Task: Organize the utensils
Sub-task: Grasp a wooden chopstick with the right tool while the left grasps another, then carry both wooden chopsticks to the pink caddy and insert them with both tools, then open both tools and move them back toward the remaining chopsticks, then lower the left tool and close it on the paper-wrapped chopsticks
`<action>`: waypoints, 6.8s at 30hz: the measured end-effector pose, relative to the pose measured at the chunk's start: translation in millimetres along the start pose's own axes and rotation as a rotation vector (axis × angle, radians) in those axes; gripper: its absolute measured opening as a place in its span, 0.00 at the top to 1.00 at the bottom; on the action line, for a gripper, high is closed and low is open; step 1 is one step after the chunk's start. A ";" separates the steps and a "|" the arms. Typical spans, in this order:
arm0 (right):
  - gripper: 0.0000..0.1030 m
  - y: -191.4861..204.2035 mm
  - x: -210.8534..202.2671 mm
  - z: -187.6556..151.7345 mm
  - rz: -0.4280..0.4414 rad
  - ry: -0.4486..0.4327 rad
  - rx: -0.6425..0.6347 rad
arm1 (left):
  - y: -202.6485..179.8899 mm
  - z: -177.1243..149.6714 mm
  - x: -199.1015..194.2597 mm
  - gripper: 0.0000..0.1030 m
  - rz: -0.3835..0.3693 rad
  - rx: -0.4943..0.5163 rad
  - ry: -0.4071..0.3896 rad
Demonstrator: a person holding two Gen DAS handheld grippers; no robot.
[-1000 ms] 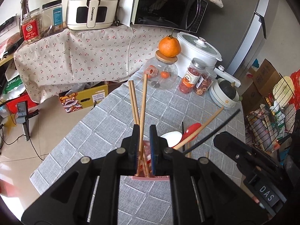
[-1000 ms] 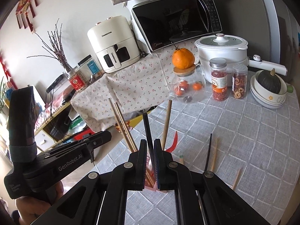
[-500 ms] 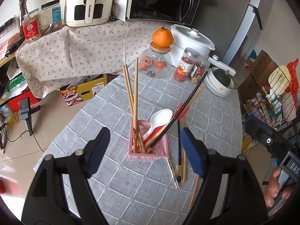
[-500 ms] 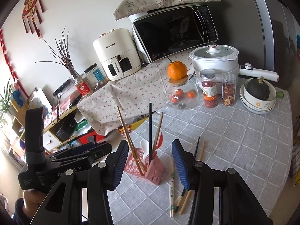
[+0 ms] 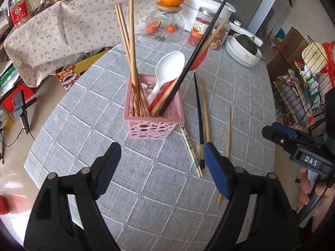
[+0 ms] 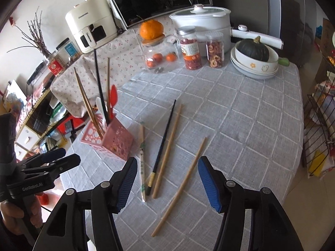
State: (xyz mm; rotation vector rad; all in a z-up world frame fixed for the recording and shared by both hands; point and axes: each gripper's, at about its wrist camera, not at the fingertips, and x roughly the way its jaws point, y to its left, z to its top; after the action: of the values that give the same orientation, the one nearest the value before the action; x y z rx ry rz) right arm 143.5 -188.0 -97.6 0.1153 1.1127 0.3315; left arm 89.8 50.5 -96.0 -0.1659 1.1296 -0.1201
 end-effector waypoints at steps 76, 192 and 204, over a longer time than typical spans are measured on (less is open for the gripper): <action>0.94 -125.0 -14.7 -14.9 -0.004 0.112 0.211 | -143.7 58.2 122.9 0.94 0.129 0.267 0.125; 0.57 120.1 -58.5 50.5 0.167 -0.386 -0.137 | 42.3 15.0 -63.0 0.27 -0.079 -0.141 -0.168; 0.43 42.9 -49.4 28.7 0.048 -0.208 -0.051 | 10.6 -18.2 4.9 0.27 -0.184 -0.140 0.096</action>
State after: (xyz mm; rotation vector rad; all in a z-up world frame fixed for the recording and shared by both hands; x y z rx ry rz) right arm 140.8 -161.1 -31.5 0.1283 0.8958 0.3820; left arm 75.5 58.8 -110.0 -0.3932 1.2175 -0.2146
